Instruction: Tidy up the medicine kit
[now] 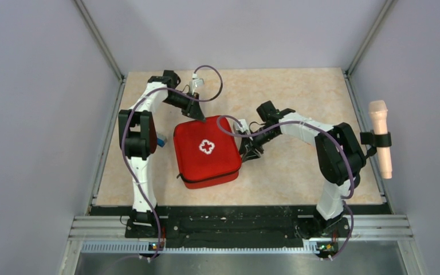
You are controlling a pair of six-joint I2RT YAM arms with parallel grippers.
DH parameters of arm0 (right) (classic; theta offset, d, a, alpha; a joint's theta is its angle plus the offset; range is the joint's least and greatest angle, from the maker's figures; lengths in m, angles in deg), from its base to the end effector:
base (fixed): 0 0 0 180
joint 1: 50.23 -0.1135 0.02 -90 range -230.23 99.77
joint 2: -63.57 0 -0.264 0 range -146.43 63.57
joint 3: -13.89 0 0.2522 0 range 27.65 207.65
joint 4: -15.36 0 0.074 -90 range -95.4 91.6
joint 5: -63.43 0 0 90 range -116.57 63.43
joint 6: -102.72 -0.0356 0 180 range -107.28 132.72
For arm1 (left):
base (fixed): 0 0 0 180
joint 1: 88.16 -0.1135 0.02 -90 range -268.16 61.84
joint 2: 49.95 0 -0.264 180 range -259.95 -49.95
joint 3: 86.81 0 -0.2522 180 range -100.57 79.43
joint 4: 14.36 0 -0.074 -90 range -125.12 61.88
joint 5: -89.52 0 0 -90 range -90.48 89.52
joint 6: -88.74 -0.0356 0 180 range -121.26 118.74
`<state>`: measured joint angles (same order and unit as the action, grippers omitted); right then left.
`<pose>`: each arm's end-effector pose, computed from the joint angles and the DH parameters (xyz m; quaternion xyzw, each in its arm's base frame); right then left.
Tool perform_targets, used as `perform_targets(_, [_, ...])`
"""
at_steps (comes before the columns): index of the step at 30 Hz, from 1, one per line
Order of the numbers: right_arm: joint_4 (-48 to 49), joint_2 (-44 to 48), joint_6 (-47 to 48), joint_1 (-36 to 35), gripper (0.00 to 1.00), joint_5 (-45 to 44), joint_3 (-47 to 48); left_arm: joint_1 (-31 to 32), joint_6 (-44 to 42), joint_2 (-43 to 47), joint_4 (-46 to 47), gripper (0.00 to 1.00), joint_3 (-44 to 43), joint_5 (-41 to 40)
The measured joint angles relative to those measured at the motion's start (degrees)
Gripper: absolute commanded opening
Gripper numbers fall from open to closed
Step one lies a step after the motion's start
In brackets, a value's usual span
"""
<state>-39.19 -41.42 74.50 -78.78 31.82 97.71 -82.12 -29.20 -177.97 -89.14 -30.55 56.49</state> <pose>0.2897 0.1921 0.1876 -0.6570 0.5677 0.4328 0.2424 0.4462 -0.0772 0.2109 0.2991 0.8235 -0.4502 0.1724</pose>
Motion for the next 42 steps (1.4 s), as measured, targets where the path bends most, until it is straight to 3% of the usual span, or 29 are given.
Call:
perform_targets(20, [11.9,3.1,-16.6,-0.2,0.33,-3.3,-5.0,-0.6,6.8,0.0,4.9,0.0,1.5,-2.1])
perform_targets(23, [12.4,3.3,-17.0,-0.2,0.22,-3.5,-5.2,-0.7,7.4,0.0,5.5,0.0,1.5,-2.4])
perform_targets(26, [12.5,3.3,-16.8,-0.2,0.0,-3.1,-5.2,-0.8,8.0,0.0,6.1,0.0,1.5,-2.5])
perform_targets(27, [12.4,3.3,-16.7,-0.2,0.0,-2.8,-5.2,-0.8,8.1,0.0,6.3,0.0,1.5,-2.5])
perform_targets(35, [3.9,3.3,-5.8,-0.1,0.0,-4.2,-1.6,-1.0,8.9,0.0,6.6,0.0,1.5,-3.7])
perform_targets(42, [-4.6,4.1,6.5,0.0,0.0,-8.1,1.0,-1.2,16.6,0.3,7.5,0.0,1.6,-7.3])
